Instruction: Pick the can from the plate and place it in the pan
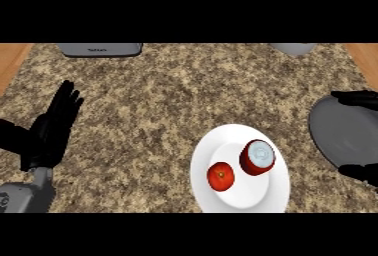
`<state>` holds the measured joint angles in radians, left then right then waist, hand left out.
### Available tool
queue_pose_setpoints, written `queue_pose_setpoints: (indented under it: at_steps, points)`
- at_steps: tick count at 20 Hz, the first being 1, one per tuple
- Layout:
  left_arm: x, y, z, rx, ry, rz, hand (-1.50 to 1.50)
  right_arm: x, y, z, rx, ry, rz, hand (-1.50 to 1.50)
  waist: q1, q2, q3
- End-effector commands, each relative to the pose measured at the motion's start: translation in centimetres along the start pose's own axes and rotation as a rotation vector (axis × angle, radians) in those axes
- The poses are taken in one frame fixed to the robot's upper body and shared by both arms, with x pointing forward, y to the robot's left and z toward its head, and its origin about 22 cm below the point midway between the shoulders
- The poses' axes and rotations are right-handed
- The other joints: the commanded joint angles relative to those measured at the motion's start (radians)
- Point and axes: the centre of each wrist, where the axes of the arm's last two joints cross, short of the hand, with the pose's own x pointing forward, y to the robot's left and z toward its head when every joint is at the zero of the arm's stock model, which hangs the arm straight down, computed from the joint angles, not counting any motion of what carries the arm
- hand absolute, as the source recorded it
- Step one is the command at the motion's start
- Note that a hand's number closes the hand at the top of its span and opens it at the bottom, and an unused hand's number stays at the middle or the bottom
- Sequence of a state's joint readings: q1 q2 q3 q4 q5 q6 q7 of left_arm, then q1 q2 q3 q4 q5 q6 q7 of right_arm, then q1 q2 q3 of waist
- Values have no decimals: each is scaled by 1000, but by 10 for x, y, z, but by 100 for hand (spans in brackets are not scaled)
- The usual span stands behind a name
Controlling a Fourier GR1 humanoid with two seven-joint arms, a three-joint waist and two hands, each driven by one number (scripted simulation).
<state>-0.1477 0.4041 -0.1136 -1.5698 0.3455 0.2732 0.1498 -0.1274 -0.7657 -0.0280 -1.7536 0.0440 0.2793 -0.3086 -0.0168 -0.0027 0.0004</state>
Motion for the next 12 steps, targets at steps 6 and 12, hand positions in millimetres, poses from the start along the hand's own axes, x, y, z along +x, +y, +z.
queue_pose_setpoints:
  at_steps: [6,12]
  points:
    - [9,-22,6,-43,-8,12,0,42,-1,-37,235,80,298,-150,37,2,-1]
    - [-3,-4,-5,-25,-5,5,0,73,23,-71,389,132,437,-150,31,4,-2]
